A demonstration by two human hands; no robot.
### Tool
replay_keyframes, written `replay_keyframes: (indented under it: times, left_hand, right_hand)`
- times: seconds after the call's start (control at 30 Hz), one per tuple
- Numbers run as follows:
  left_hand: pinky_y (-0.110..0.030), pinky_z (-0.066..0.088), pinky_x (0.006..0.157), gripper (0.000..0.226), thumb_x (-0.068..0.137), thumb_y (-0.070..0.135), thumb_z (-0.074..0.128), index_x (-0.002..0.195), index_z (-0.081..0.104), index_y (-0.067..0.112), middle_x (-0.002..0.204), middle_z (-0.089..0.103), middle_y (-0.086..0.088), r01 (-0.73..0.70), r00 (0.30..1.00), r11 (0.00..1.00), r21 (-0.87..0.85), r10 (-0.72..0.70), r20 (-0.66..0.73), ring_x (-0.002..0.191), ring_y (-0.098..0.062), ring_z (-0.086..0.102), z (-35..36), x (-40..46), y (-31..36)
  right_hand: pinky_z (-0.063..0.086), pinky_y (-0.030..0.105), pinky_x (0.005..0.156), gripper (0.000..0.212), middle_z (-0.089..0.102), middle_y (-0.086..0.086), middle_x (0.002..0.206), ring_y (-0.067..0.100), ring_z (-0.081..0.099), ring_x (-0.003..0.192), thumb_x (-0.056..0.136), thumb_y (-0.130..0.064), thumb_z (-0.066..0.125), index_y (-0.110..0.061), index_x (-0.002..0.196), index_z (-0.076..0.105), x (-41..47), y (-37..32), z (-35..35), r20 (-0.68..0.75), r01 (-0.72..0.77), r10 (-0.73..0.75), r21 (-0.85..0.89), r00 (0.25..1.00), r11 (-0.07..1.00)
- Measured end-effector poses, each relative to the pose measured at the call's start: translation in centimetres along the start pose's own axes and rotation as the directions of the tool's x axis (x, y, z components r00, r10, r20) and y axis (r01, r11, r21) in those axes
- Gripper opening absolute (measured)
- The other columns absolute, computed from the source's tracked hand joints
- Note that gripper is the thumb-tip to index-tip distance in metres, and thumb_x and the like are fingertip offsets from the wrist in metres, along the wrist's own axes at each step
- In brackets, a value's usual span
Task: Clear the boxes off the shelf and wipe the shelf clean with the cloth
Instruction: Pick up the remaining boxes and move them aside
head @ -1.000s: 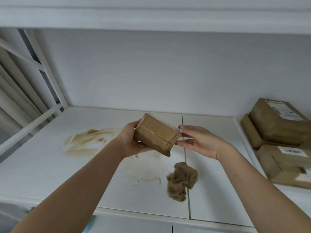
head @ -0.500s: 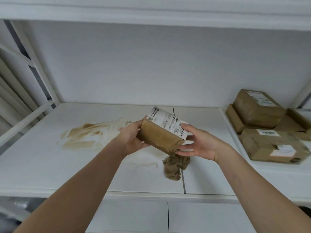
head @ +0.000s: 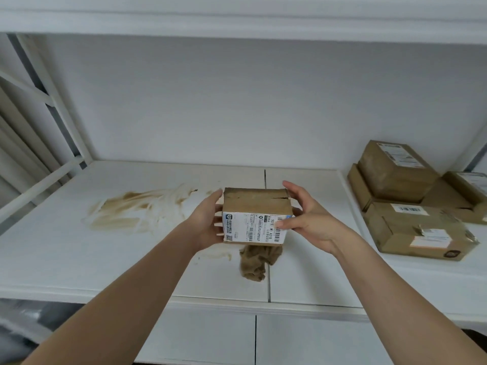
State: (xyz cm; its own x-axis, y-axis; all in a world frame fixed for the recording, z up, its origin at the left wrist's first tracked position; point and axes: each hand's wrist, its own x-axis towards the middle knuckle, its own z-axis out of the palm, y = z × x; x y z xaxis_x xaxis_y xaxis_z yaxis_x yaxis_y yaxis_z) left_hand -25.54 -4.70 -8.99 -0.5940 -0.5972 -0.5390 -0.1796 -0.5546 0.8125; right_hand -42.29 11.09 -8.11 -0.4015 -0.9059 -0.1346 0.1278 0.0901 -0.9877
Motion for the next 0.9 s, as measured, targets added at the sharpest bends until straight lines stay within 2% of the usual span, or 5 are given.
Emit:
replay_keyframes:
  times: [0.1,0.33,0.57,0.77,0.9]
  left_hand:
    - [-0.049,0.056,0.082,0.065,0.079,0.068,0.056,0.106,0.065,0.010,0.089,0.065,-0.015,-0.011,1.000,1.000,0.009,0.011,0.012,0.099,-0.036,0.066,2.1,0.8,0.0]
    - [-0.036,0.049,0.077,0.033,0.086,0.049,0.059,0.077,0.058,0.017,0.070,0.058,-0.006,-0.091,0.996,0.992,0.085,0.088,0.032,0.081,-0.027,0.059,13.2,1.9,-0.3]
    - [-0.032,0.051,0.069,0.026,0.087,0.044,0.061,0.096,0.066,0.020,0.098,0.063,-0.010,-0.188,0.981,0.978,0.086,0.182,0.069,0.088,-0.026,0.060,23.6,3.2,0.1]
    - [-0.043,0.053,0.090,0.038,0.091,0.037,0.057,0.116,0.059,0.009,0.114,0.062,-0.011,-0.219,0.965,0.956,-0.194,0.242,0.104,0.097,-0.029,0.066,29.0,4.1,1.5]
    - [-0.042,0.051,0.092,0.040,0.092,0.039,0.051,0.120,0.061,0.011,0.123,0.063,-0.007,-0.203,0.950,0.975,-0.089,0.218,0.225,0.105,-0.030,0.066,33.3,4.1,1.6]
  right_hand:
    - [0.055,0.028,0.083,0.090,0.047,-0.009,0.134,0.014,0.060,0.108,0.072,0.023,0.068,-0.031,0.139,0.042,-0.1,-0.2,-2.5,0.006,-0.004,0.004,-0.015,1.000,1.000]
    - [0.057,0.032,0.086,0.074,0.056,0.003,0.126,0.020,0.065,0.108,0.073,0.008,0.077,-0.029,0.133,0.053,-1.6,-2.7,-13.0,0.031,-0.126,0.129,-0.086,0.991,0.988]
    - [0.048,0.048,0.101,0.075,0.063,0.004,0.123,0.027,0.065,0.110,0.071,0.008,0.078,-0.026,0.131,0.050,-2.6,-4.2,-22.5,-0.059,-0.155,0.150,-0.100,0.987,0.983]
    - [0.050,0.049,0.097,0.065,0.067,0.012,0.120,0.029,0.066,0.109,0.069,-0.004,0.076,-0.022,0.127,0.053,-4.0,-6.1,-28.5,-0.074,-0.015,0.034,0.239,0.997,0.971]
    - [0.051,0.043,0.097,0.056,0.066,0.015,0.122,0.028,0.065,0.112,0.077,-0.016,0.074,-0.012,0.129,0.053,-4.8,-6.5,-31.6,-0.193,0.085,0.002,0.442,0.981,0.893]
